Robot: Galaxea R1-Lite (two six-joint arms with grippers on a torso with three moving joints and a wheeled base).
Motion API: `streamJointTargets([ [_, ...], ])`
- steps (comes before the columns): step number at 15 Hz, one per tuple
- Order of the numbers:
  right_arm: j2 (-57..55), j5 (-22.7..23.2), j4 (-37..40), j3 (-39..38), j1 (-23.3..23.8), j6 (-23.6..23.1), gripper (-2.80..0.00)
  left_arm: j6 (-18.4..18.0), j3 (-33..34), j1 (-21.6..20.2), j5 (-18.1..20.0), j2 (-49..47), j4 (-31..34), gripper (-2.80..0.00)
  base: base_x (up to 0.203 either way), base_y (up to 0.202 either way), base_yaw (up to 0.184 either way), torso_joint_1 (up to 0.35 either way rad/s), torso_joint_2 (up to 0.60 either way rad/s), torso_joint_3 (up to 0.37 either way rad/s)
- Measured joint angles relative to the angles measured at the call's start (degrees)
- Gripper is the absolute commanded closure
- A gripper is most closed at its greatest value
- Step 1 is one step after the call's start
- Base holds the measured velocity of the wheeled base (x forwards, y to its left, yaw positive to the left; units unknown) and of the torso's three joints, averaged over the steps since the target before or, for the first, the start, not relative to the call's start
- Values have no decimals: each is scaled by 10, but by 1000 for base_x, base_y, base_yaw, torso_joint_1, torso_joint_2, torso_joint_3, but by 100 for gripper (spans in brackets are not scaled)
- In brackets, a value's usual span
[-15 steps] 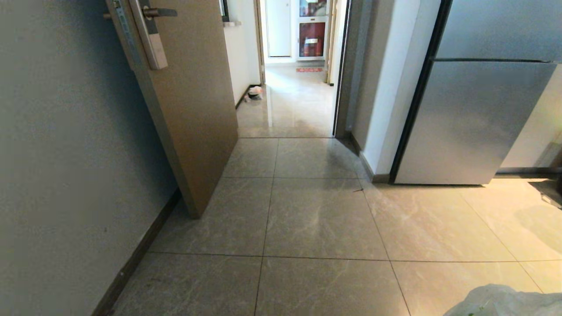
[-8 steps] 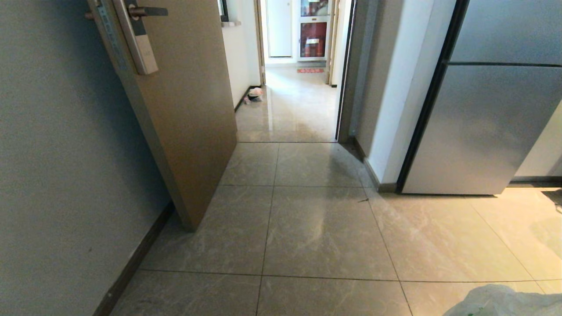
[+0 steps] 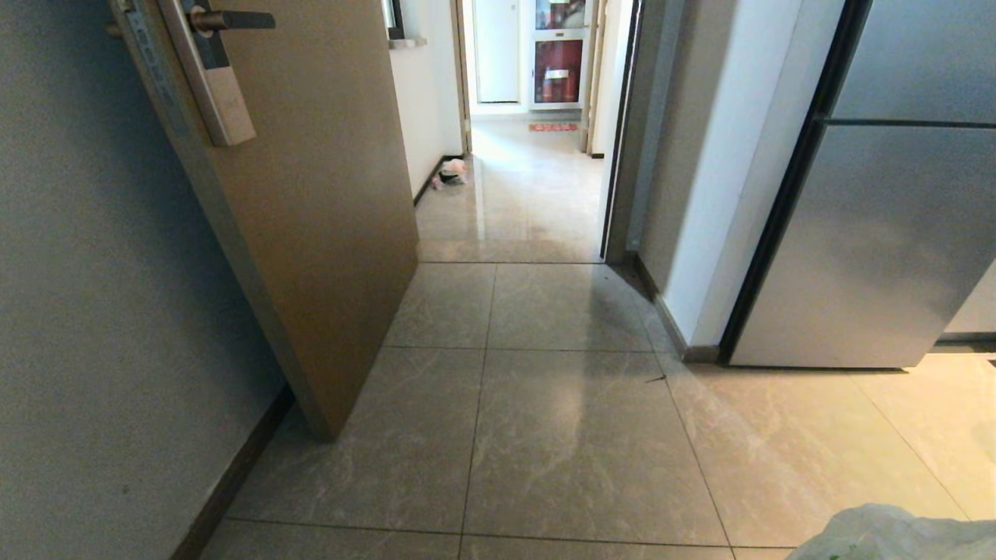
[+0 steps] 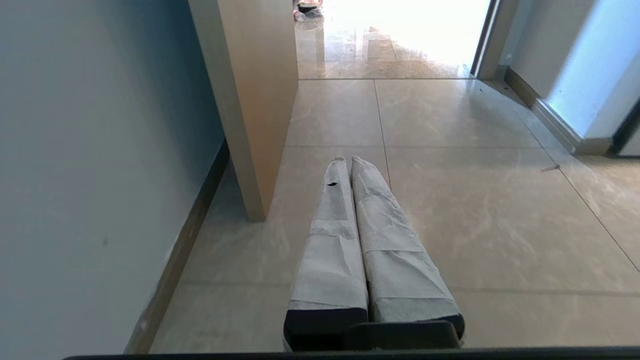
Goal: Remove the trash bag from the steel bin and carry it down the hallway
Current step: Put the trash bag at the door
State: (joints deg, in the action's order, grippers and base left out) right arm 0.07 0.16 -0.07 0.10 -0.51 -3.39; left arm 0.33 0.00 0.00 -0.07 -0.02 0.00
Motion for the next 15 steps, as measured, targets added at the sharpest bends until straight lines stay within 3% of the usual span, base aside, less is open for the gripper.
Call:
streamJointTargets([
  [15, 0, 0, 0, 0, 0, 0, 0, 0, 0, 0, 0, 0, 0, 0, 193, 0, 1, 2, 3, 2],
])
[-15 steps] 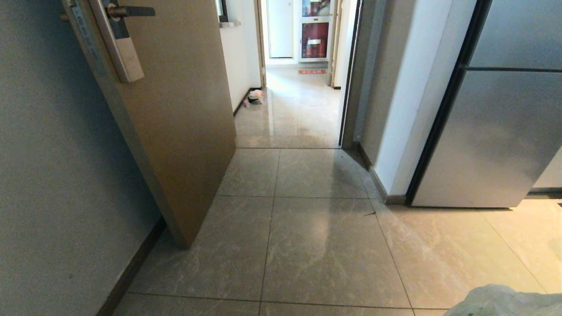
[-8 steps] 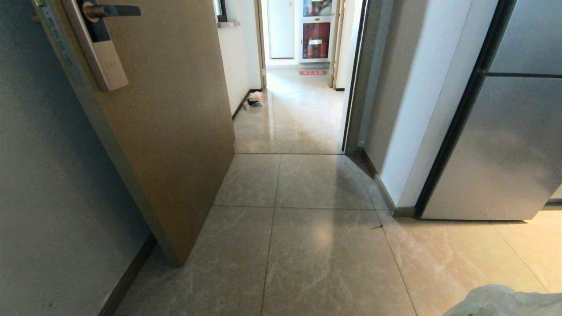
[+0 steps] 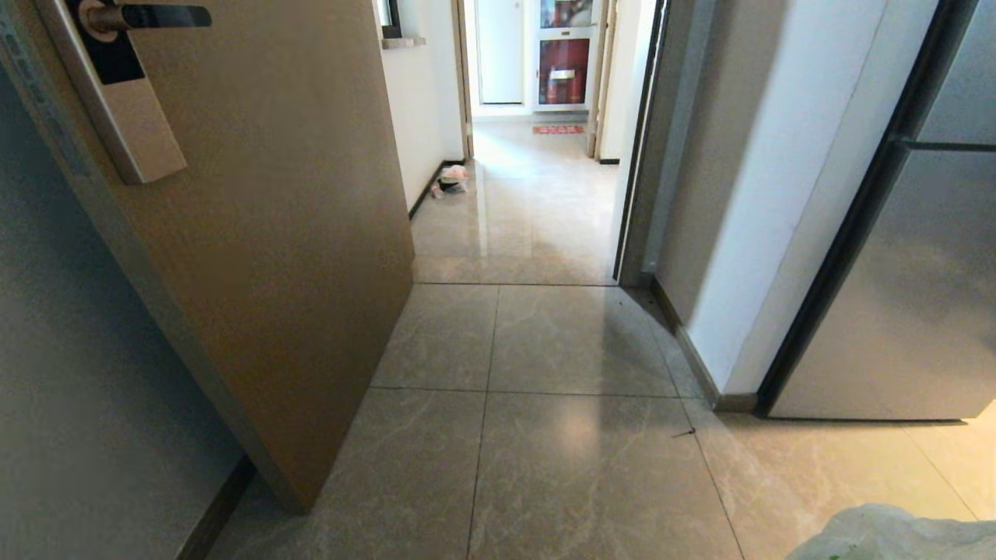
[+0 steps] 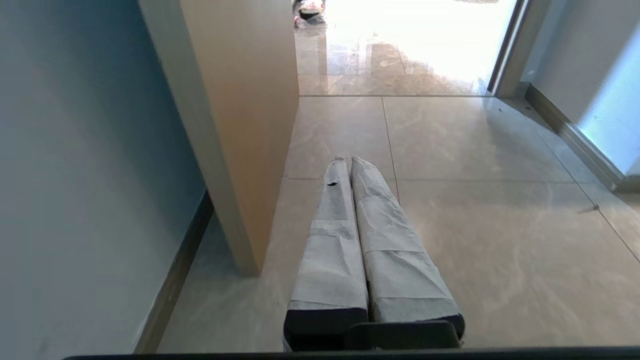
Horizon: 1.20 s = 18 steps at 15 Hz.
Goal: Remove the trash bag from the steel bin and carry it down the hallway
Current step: Put the trash bag at the door
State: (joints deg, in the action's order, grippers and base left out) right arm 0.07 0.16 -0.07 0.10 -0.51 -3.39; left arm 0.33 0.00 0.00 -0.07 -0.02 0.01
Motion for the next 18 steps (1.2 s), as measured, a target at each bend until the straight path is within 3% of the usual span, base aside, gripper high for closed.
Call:
streamJointTargets([
  [18, 0, 0, 0, 0, 0, 0, 0, 2, 0, 0, 0, 0, 0, 0, 192, 0, 1, 2, 3, 4],
])
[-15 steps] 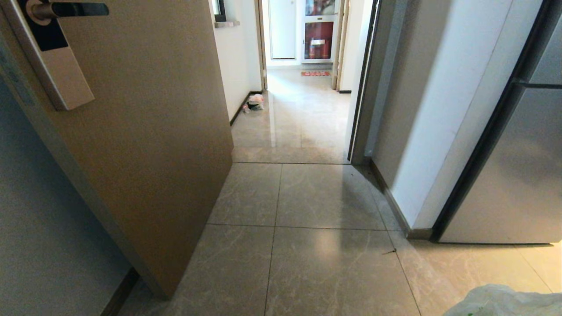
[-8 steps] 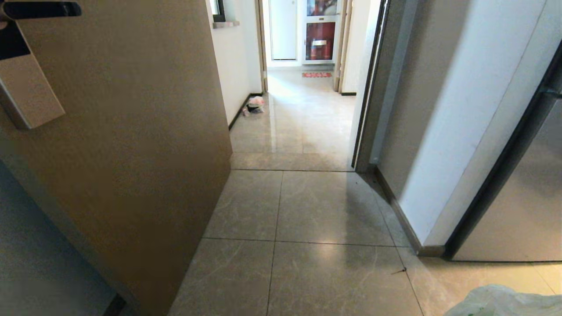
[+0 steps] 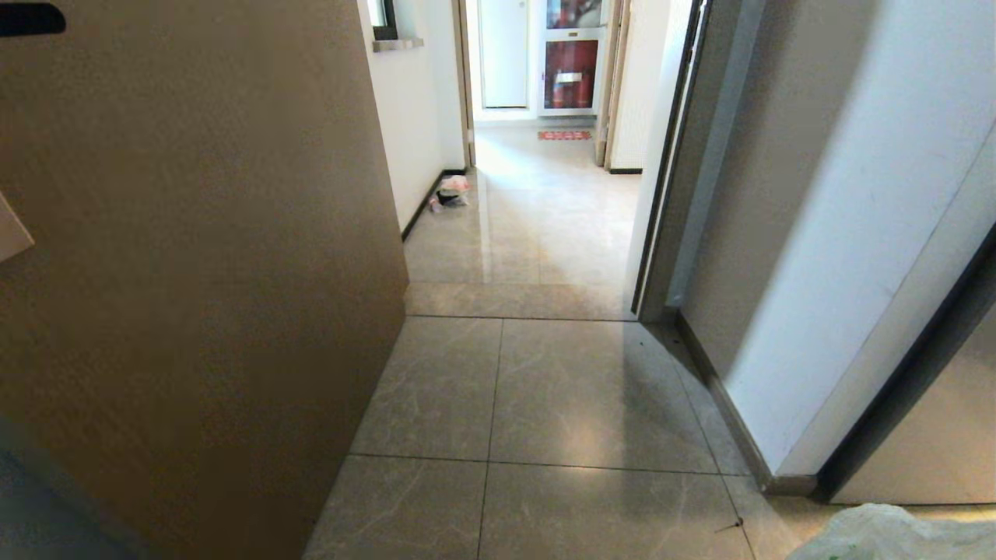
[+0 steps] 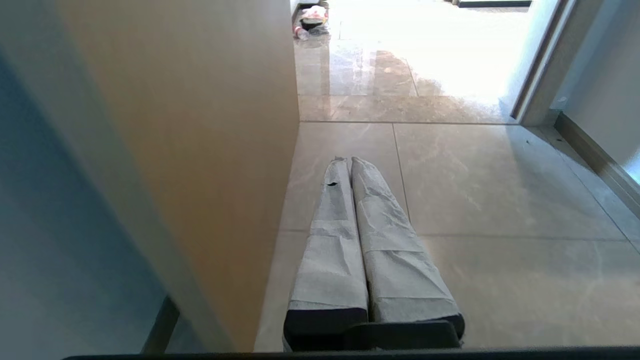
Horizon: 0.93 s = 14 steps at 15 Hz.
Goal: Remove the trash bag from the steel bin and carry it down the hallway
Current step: Put the trash bag at the door
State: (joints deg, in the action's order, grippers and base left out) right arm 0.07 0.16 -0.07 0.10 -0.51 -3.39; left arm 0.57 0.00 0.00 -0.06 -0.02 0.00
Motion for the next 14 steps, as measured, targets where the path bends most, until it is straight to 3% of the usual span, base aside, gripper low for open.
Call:
streamJointTargets([
  [14, 0, 0, 0, 0, 0, 0, 0, 0, 0, 0, 0, 0, 0, 0, 192, 0, 1, 2, 3, 2],
])
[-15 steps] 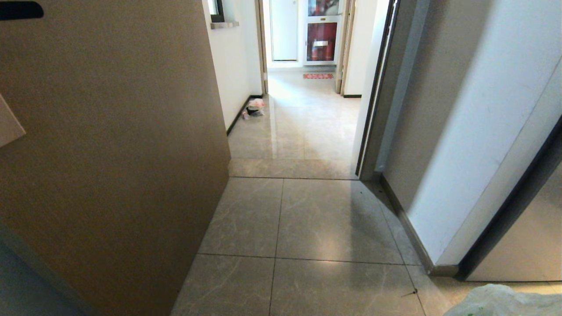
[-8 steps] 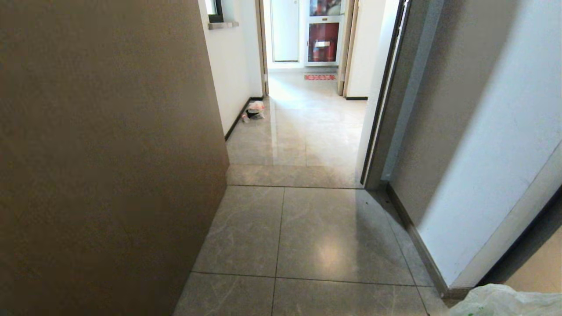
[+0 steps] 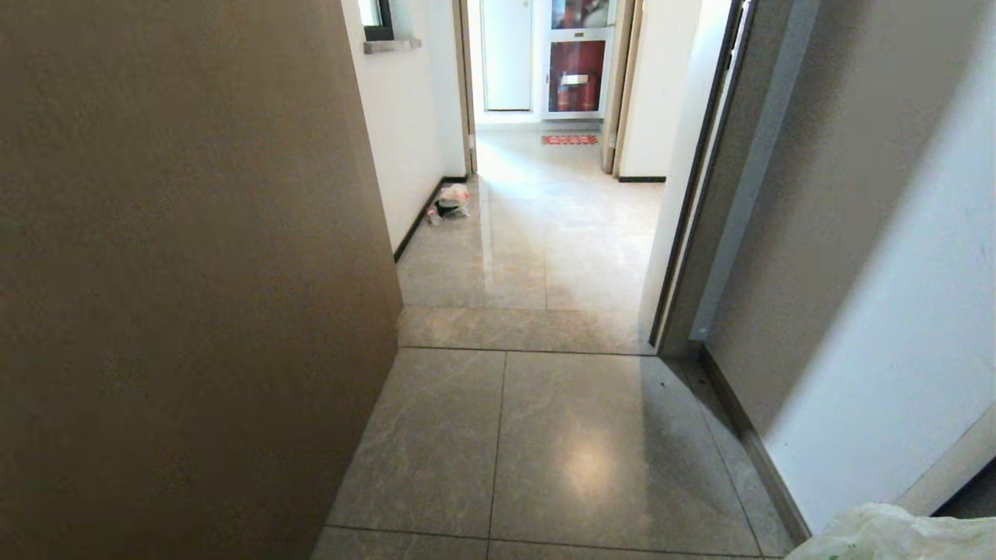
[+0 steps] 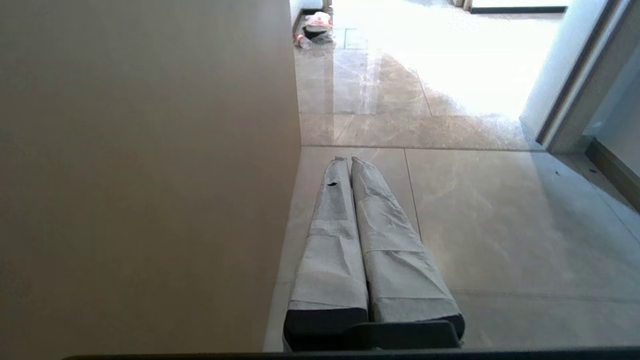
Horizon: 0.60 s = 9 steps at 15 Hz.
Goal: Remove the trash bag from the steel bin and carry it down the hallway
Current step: Put the trash bag at the door
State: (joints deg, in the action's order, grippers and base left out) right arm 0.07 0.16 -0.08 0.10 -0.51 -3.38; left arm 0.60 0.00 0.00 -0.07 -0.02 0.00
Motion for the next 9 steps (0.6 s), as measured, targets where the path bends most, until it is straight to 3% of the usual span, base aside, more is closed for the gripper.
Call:
streamJointTargets([
  [9, 0, 0, 0, 0, 0, 0, 0, -1, 0, 0, 0, 0, 0, 0, 192, 0, 1, 2, 1, 2],
])
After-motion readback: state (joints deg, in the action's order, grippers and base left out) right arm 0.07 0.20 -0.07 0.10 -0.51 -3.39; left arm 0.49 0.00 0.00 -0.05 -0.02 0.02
